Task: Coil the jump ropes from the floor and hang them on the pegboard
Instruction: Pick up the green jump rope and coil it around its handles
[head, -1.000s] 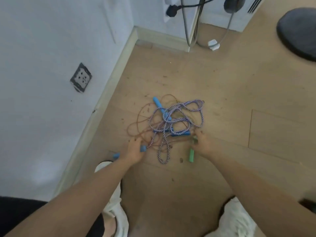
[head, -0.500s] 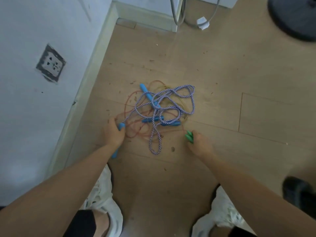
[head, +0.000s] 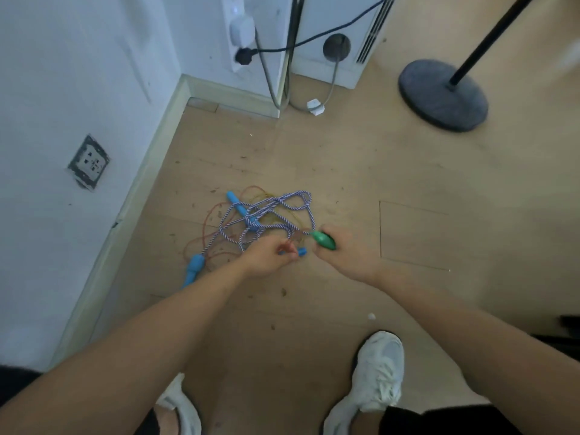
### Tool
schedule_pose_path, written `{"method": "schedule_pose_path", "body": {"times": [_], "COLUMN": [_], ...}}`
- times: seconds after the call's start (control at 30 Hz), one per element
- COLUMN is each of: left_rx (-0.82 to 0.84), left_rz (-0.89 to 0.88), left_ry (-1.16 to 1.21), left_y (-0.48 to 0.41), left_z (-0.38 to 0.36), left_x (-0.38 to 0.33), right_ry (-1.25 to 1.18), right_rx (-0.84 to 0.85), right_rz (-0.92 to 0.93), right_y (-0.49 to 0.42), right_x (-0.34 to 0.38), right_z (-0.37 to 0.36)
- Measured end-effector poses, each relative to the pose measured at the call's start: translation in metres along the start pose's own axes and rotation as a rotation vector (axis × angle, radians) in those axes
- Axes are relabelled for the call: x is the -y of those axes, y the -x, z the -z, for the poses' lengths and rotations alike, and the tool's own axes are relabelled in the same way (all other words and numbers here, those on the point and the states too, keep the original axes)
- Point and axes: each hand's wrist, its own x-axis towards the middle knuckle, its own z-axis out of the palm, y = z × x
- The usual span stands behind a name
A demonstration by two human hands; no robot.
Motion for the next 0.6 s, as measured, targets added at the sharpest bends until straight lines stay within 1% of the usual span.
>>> {"method": "schedule_pose_path", "body": {"times": [0.1, 0.2, 0.3, 0.37, 0.43, 0.6], "left_rx": [-0.016, -0.034, -0.010, -0.022, -0.078, -0.361], "left_rz": [-0.027, -0.040, -0.051, -0.068, -0.092, -0.244], "left_ry": [0.063, 0.049, 0.043, 0.085, 0.135, 0.206], "left_y": [0.005, 0.014, 0.023, 0.034, 0.047, 0.083], "left_z": [0.021, 0.052, 0.082, 0.106, 0.132, 0.190], "left_x": [-0.016, -0.033, -0.062, -0.090, -0.120, -0.186], "right_ry": [-0.176, -0.500, -0.711, -0.739, -0.714, -0.625], "right_rx": [-0.106, -0.101, -0.074, -0.075, -0.095, -0.151], "right_rz": [-0.097, -0.199, -0.178, -0.163, -0.156, -0.161], "right_y": [0.016, 0.033, 0.049, 0.056, 0.061, 0.072], "right_x": [0.021, 0.036, 0.047, 0.055, 0.060, 0.064], "right_z": [0.038, 0.067, 0.088, 0.100, 0.110, 0.125]}}
